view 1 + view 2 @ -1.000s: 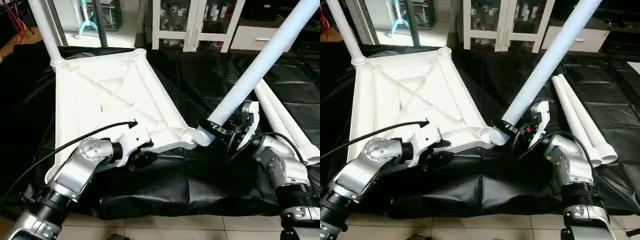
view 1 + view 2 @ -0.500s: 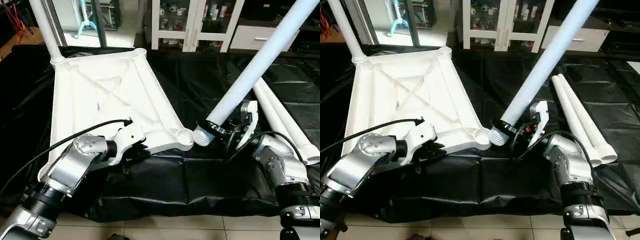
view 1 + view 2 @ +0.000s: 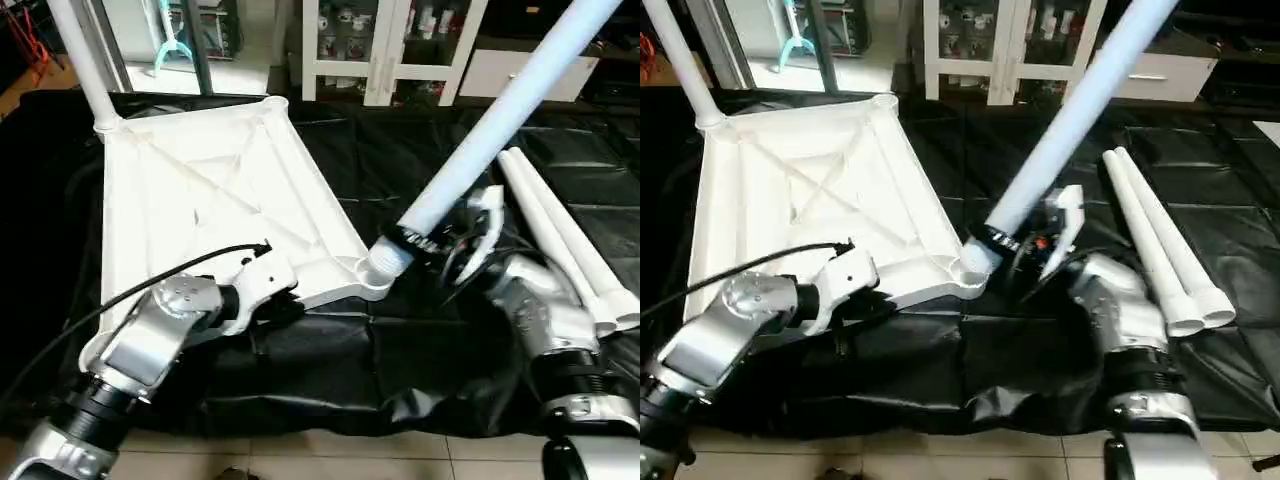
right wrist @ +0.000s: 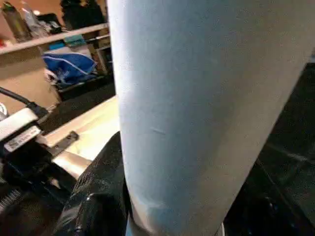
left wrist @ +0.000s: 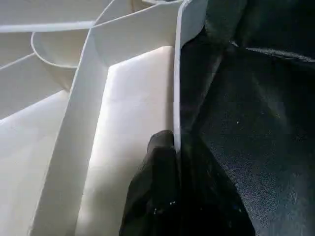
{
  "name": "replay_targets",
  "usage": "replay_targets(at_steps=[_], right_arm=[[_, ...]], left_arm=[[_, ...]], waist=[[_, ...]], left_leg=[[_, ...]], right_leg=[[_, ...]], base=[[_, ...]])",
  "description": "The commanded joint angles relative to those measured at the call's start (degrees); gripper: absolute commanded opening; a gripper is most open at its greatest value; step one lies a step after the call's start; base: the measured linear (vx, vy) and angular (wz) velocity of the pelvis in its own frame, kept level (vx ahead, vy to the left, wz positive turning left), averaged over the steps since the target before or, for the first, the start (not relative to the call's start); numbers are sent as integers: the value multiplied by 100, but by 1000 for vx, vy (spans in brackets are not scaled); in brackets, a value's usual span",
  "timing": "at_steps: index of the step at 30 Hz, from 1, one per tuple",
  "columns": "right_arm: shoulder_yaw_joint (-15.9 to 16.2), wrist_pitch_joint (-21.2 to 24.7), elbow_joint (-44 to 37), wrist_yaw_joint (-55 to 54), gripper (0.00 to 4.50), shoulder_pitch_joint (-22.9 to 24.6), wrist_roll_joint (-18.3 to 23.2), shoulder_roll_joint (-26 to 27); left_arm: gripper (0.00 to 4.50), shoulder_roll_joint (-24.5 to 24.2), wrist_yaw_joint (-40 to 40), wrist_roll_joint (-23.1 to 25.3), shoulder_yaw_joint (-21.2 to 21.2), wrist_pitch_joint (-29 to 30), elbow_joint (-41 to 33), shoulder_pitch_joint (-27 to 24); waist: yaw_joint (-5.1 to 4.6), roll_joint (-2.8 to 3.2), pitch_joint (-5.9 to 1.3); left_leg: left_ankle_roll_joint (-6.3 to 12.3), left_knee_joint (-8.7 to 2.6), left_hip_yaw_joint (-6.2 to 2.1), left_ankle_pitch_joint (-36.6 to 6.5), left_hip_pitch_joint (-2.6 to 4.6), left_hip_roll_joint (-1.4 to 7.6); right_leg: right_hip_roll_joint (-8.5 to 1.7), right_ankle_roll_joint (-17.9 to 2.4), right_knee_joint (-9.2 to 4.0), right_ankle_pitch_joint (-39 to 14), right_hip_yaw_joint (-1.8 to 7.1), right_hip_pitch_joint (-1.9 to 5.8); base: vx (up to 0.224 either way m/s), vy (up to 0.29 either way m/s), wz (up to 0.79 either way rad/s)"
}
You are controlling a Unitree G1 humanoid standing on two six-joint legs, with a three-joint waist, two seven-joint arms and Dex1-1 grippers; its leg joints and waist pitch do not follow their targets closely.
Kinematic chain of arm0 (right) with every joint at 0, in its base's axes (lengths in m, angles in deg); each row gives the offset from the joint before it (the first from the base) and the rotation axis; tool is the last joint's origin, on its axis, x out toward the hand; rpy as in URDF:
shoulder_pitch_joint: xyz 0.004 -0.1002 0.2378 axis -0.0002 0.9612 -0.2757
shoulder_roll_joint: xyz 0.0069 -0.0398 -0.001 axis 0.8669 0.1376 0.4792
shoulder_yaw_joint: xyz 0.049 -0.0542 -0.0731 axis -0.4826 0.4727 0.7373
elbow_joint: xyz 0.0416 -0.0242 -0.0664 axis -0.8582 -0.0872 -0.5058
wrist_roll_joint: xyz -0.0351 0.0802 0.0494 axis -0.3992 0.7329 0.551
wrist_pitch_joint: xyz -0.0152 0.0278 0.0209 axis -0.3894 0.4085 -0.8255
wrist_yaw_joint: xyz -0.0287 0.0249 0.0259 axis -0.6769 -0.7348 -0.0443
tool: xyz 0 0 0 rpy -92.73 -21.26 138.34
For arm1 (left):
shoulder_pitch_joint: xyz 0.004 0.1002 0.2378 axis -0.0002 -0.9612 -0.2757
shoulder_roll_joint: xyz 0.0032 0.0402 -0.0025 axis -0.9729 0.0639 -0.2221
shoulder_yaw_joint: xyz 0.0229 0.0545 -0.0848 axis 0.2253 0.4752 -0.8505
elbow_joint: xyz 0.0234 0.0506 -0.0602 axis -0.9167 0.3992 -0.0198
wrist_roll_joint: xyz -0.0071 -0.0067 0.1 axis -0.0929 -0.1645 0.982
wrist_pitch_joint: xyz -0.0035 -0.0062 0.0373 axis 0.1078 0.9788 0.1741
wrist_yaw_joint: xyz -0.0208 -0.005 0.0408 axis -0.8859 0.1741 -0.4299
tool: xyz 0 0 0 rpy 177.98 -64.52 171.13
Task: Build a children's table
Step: Insert table leg to table base
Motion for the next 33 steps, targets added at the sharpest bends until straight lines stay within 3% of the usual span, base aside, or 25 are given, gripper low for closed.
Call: replay_targets(at_steps=[1,5,9,13,18,22,28,33], right_arm=[[88,-21,-41,150,188,-95,2,-12],[238,-230,218,259,188,-118,-207,-1],[489,-727,629,388,188,-162,-635,-45],[396,-1042,934,103,188,-300,-727,-64],[196,-962,1195,102,188,-490,-545,-30],[252,-962,1375,329,188,-507,-612,-109],[705,-504,1249,1155,188,-192,-756,-300],[1108,-587,1171,1704,188,41,-1032,-536]], left_arm=[[0,127,160,17,275,102,262,-241],[0,147,169,34,260,86,282,-214],[0,145,98,101,184,50,315,-172],[0,35,-63,94,179,-212,314,-201],[0,-68,-374,-38,193,-508,263,-279],[0,-97,-582,-144,169,-545,165,-312],[0,-74,-636,-150,104,-716,300,-269],[0,-50,-802,-281,-9,-853,355,-263]], waist=[[3,-67,-386],[26,-66,-379],[25,-65,-368],[24,-58,-368],[18,-49,-375],[20,-46,-368],[49,-55,-352],[76,-77,-350]], left_leg=[[900,-256,27,374,194,17],[885,-255,31,376,193,13],[858,-263,29,265,194,20],[849,-264,30,326,199,16],[897,-255,31,378,189,4],[917,-264,30,312,194,18],[937,-270,37,239,198,28],[923,-277,44,151,200,32]], right_leg=[[-255,-1637,-325,2464,153,307],[-260,-1617,-328,2411,154,293],[-269,-1621,-343,2219,149,284],[-266,-1628,-341,2234,161,283],[-260,-1653,-323,2479,158,294],[-258,-1655,-324,2466,151,290],[-262,-1668,-344,2287,149,281],[-272,-1620,-363,2095,150,276]], base=[[0,0,0],[0,0,0],[0,0,0],[0,0,0],[0,0,0],[0,0,0],[0,0,0],[0,0,0]])
